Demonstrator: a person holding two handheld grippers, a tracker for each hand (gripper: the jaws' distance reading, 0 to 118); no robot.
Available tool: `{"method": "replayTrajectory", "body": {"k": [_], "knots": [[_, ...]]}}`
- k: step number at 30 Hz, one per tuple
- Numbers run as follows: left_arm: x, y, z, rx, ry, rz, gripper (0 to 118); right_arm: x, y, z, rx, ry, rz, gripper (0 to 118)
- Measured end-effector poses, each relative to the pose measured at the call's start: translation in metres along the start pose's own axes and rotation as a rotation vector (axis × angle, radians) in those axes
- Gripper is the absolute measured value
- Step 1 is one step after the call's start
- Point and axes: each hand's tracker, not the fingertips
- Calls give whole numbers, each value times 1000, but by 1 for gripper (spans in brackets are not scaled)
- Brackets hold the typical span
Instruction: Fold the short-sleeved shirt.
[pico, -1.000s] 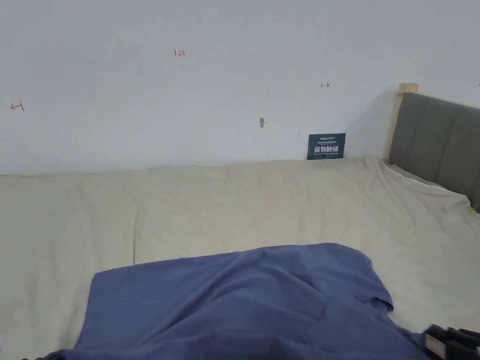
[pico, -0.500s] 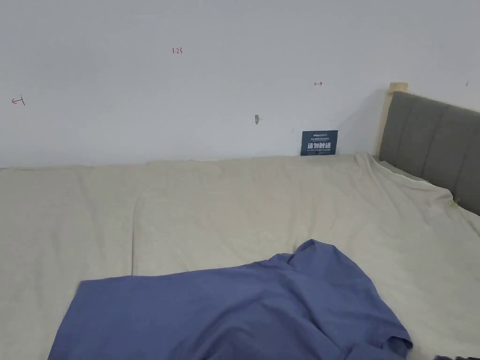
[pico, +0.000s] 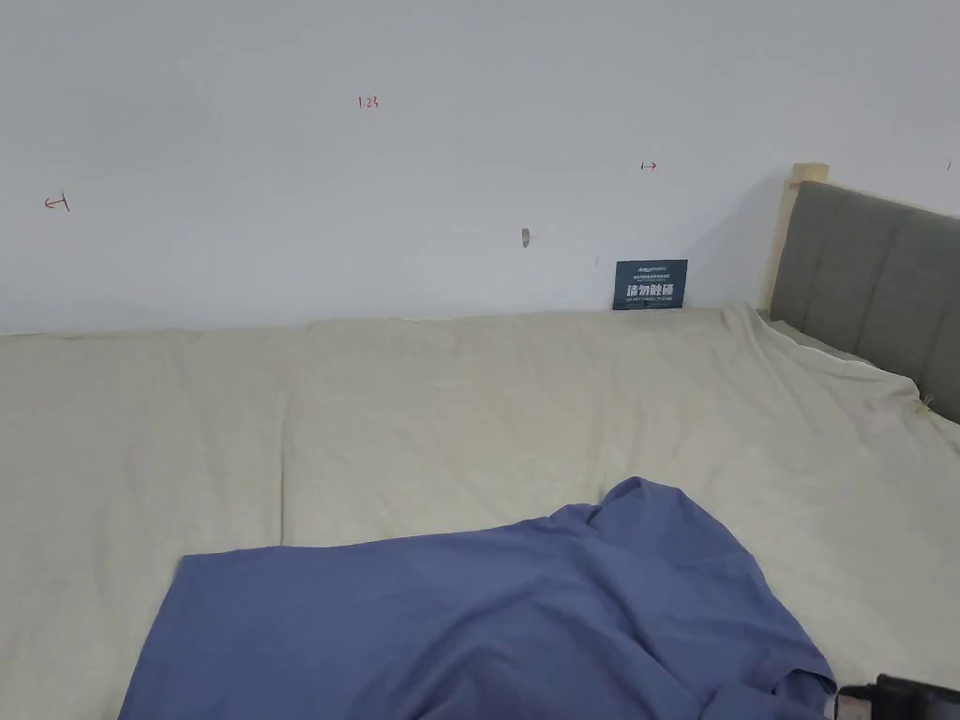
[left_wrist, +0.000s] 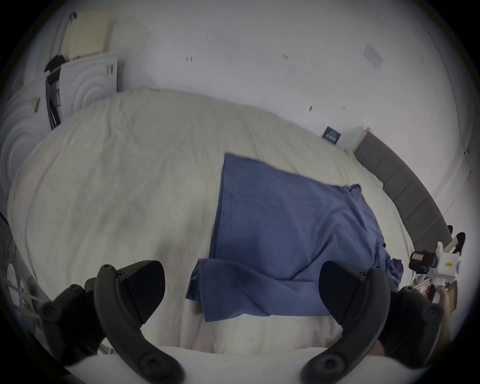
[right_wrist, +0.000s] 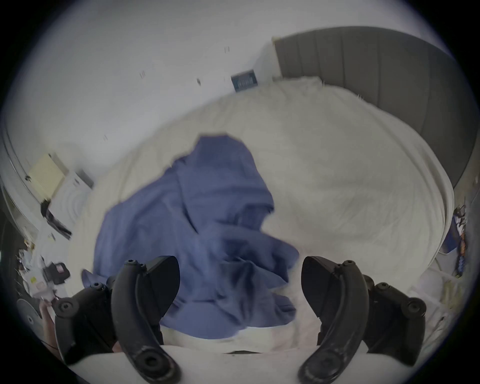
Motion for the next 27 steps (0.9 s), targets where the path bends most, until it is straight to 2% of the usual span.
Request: {"method": "replayTrajectory", "body": {"k": [1,2,3,4,5,6,7,9,11,15,17,19,20,22,23,24,25,26,27], "knots": [[4,0,9,24,-22,-14,112,-5,0,11,37,34,-26,98],[11,-2,18,67,-45,-29,97,-12,-2,24,43,82,-48,96],[19,-5,26,105,-50,-46,59,-17,-5,32,65,148,-34,77],[26,-7,31,146,-30,-67,20,-23,-8,38,109,168,-8,38],[32,-10,34,188,-22,-96,0,-35,-12,39,153,146,17,0],[39,-17,37,209,12,-140,0,-46,-14,44,190,87,48,0],[43,-19,38,230,-7,-150,0,-48,-13,45,201,107,58,0],[51,-22,39,217,-38,-168,0,-51,-9,43,190,238,59,0],[65,-22,33,196,-35,-181,0,-59,3,41,217,208,81,0],[62,-19,22,180,-67,-185,0,-63,69,8,213,163,197,0],[63,-18,16,182,-75,-172,0,-61,110,-27,103,145,198,0],[64,-16,9,187,-88,-163,0,-53,143,-71,-47,151,129,0],[64,-15,5,188,-95,-159,0,-49,159,-95,-104,134,103,0],[62,-10,-2,186,-104,-146,0,-44,179,-142,-218,45,102,0],[61,-7,-7,177,-113,-131,0,-41,188,-165,-269,-7,110,8],[59,-5,-12,165,-114,-111,0,-39,193,-184,-297,-56,122,47],[56,-3,-16,157,-115,-96,0,-37,194,-201,-312,-94,144,80],[54,-1,-20,146,-116,-82,0,-30,195,-223,-324,-117,152,95],[52,0,-24,143,-112,-79,0,-28,197,-236,-326,-116,153,94]]}}
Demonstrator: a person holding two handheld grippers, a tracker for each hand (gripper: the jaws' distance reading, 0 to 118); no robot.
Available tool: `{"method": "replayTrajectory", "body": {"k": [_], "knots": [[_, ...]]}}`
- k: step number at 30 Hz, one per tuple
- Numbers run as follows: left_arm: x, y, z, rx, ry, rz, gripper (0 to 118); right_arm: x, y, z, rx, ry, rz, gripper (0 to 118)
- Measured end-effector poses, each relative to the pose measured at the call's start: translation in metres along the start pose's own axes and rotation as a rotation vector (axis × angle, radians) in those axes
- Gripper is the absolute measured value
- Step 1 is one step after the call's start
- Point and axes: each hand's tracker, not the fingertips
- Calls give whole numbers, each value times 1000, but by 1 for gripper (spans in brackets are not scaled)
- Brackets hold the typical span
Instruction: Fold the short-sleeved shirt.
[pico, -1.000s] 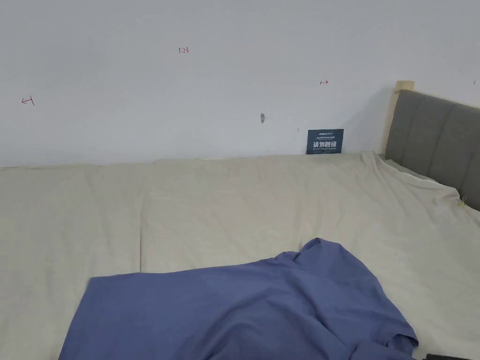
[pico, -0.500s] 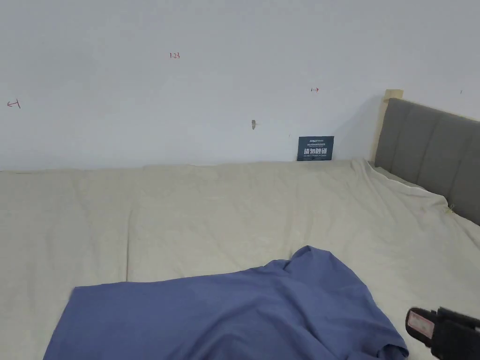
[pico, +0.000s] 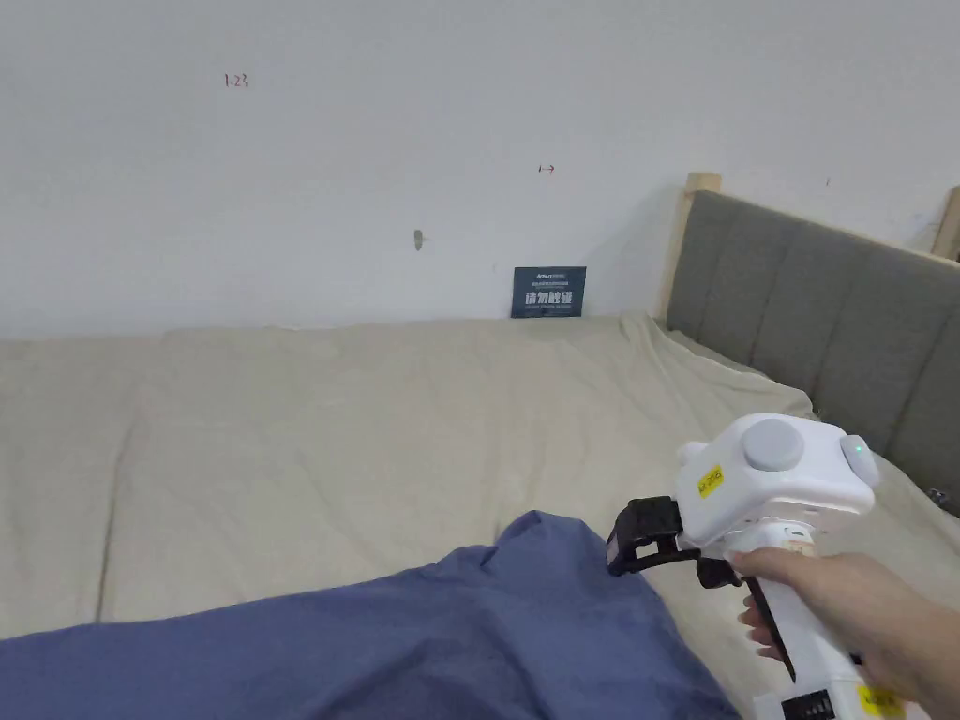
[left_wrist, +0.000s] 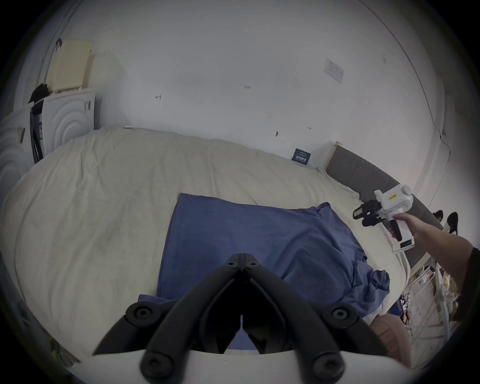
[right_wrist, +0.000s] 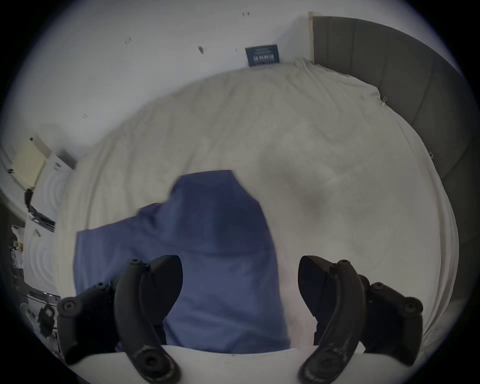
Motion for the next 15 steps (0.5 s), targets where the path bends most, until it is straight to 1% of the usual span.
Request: {"method": "replayTrajectory", "body": {"k": [2,4,9,10,11,12,13,14,15], "knots": [[-4,0,-7,-11,31,-11,0,3,7,-23,-50,6,-18,94],[-7,-3,-14,-31,59,-25,0,5,11,-40,-56,9,-40,94],[-18,-9,-27,-82,79,-5,0,8,19,-66,-76,-9,-51,93],[-21,-10,-29,-88,85,-3,0,7,18,-67,-88,-10,-64,92],[-22,-10,-30,-95,91,1,0,8,16,-67,-89,-12,-65,86],[-24,-11,-31,-100,96,6,0,7,13,-64,-75,-33,-54,69],[-26,-11,-32,-104,99,14,0,7,12,-60,-52,-88,-28,48],[-29,-11,-33,-109,98,27,0,5,10,-57,-40,-135,-10,19],[-31,-11,-33,-112,93,45,0,5,8,-53,-28,-161,15,0]]}}
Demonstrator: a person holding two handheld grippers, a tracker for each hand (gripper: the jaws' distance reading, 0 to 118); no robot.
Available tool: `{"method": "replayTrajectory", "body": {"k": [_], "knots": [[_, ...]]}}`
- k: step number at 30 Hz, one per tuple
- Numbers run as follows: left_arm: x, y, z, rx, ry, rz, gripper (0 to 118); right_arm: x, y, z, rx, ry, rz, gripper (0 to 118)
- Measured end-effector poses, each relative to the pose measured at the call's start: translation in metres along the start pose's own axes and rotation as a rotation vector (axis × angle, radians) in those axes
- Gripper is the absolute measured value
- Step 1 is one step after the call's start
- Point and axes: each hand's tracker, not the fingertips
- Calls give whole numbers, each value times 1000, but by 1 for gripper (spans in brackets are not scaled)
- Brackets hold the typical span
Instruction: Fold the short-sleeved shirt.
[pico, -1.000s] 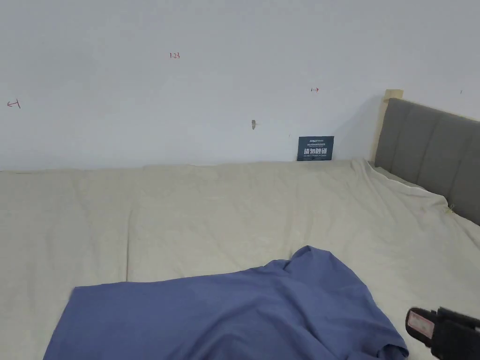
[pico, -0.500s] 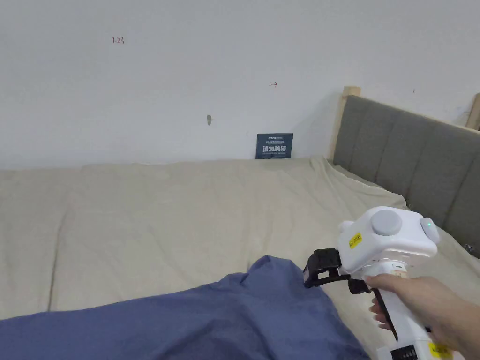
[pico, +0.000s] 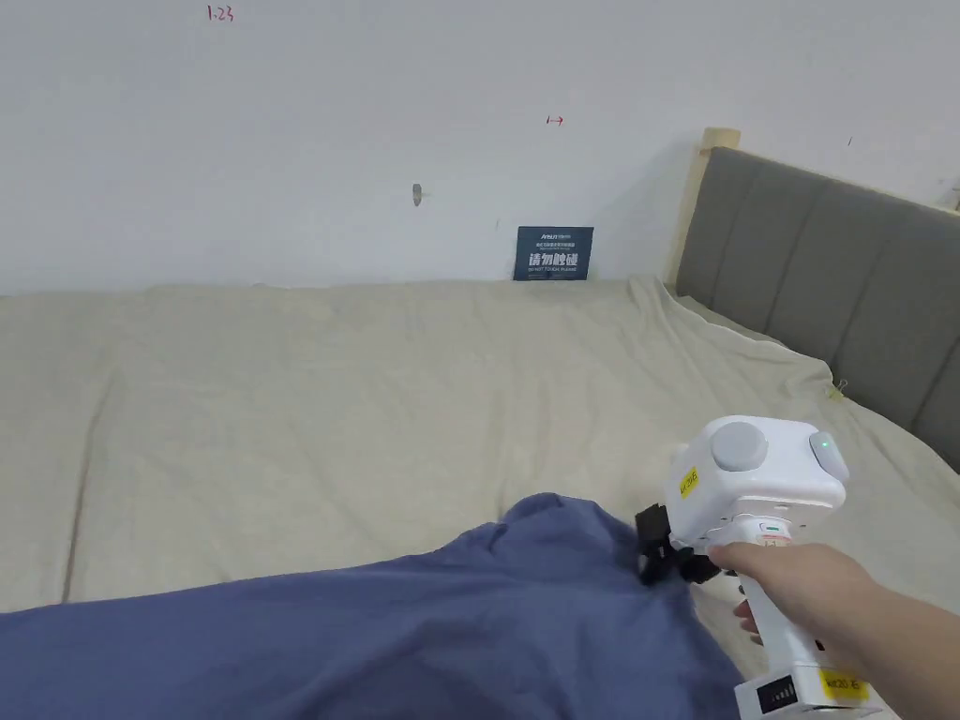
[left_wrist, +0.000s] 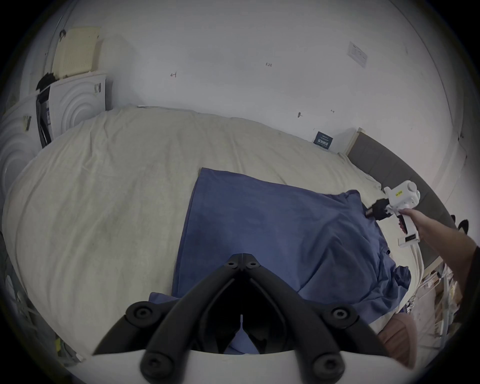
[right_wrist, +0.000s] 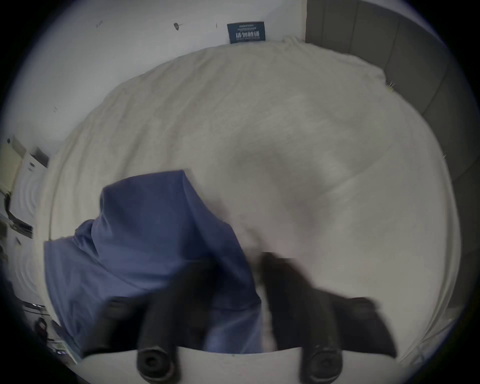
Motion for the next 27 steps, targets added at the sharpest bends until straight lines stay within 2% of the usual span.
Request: {"method": "replayTrajectory", "body": {"k": [1,2,6,10,11,14,20,24,25,26,27], "knots": [[2,-1,0,-5,-5,20,0,3,-1,2,-4,64,-10,0],[0,-1,-1,-8,-10,42,0,4,-5,8,2,81,-27,0],[-10,1,-2,-12,-19,133,0,6,-4,21,42,90,-5,0],[-19,15,-1,11,0,159,0,8,-5,40,96,128,-23,0],[-23,23,-4,14,12,155,0,7,-5,45,108,172,-31,0],[-39,63,-28,-21,89,83,0,3,-4,59,121,178,-12,0],[-66,138,-113,-201,41,67,0,-5,-10,67,116,209,-21,0],[-57,164,-159,-196,94,-64,1,-7,-17,55,101,202,-29,0],[-55,169,-169,-205,78,-82,9,-7,-18,52,88,205,-38,0],[-51,173,-179,-219,41,-74,30,-8,-19,49,73,209,-42,0],[-47,176,-191,-240,13,-60,75,-9,-21,46,66,207,-40,0]]}}
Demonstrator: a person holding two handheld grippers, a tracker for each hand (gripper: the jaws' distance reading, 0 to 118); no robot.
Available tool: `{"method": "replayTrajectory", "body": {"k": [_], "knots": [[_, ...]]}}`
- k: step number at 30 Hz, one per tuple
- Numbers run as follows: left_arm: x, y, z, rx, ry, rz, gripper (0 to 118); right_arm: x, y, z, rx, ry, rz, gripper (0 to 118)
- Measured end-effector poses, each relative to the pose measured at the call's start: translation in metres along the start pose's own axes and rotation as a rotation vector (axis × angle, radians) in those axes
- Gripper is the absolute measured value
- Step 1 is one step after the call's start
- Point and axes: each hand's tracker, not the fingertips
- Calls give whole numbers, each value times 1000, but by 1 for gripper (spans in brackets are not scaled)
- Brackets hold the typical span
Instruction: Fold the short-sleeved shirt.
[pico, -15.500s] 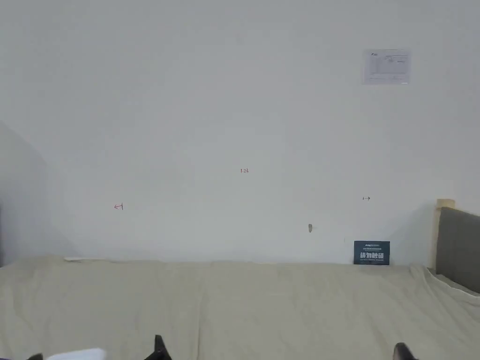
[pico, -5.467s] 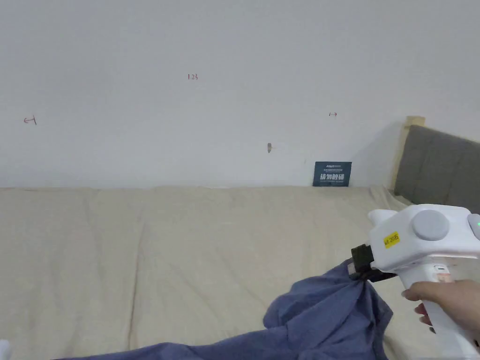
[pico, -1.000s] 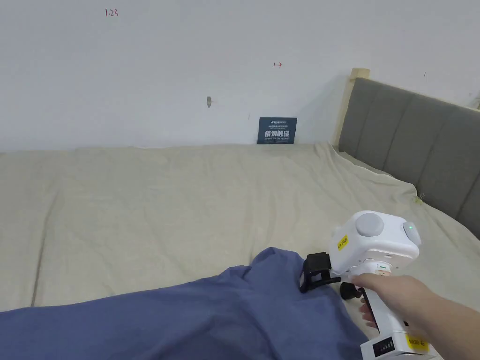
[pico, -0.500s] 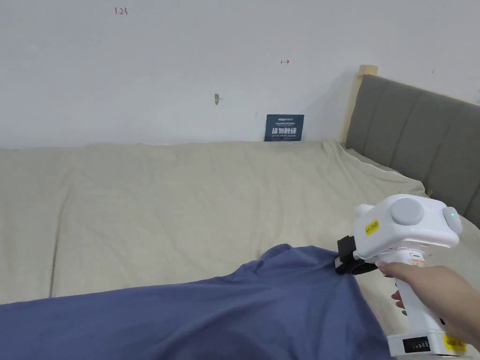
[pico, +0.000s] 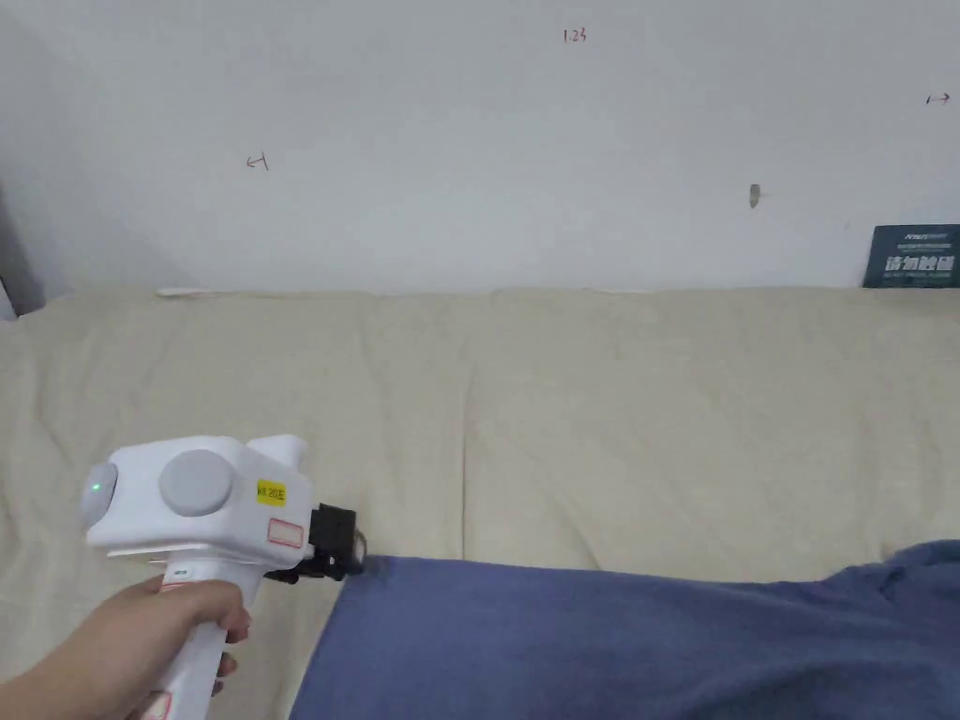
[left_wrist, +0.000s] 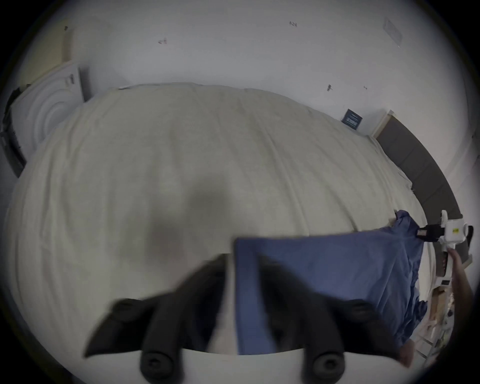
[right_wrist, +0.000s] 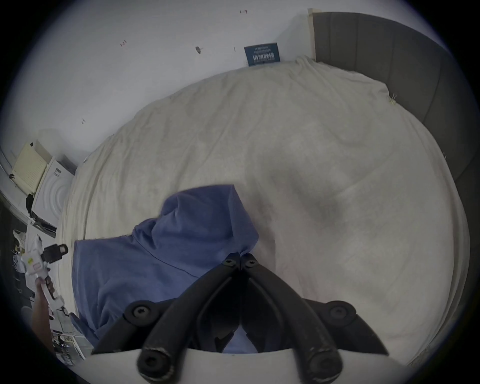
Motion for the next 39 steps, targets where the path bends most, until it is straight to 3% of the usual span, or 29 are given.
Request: {"method": "replayTrajectory", "body": {"k": [1,2,4,7,13,14,17,20,21,22,23,26,29,33,39], "knots": [[3,4,-9,-24,-11,6,105,-2,-1,-1,-7,-3,8,0],[-1,9,-24,-45,-16,8,118,-3,-3,-3,-16,-8,23,0],[9,15,-39,7,-18,-13,116,-5,-5,-8,-33,-9,43,0],[7,17,-65,-93,64,-81,116,-5,-6,-14,-47,-7,44,0],[21,7,-77,-114,112,-197,114,-1,-6,-29,-77,11,60,0],[22,6,-72,-108,118,-195,111,-2,-6,-30,-79,10,64,0],[25,2,-55,-71,136,-215,83,-4,-6,-33,-81,18,61,0],[29,-4,-41,-61,148,-246,37,-9,-7,-33,-81,23,75,0],[31,-6,-37,-56,148,-265,12,-9,-7,-34,-81,25,82,0],[32,-7,-36,-71,131,-270,4,-10,-7,-34,-80,28,88,0],[36,-9,-35,-96,59,-259,4,-12,-7,-33,-80,34,91,0],[49,-16,-37,-91,148,-354,4,-13,-10,-25,-63,45,84,0],[53,-15,-23,-75,149,-340,4,-13,-11,-5,-32,61,61,0],[53,-9,20,-15,136,-314,4,-14,-12,50,48,74,115,0],[66,-8,111,92,142,-338,4,-17,-16,149,157,126,111,0]]}}
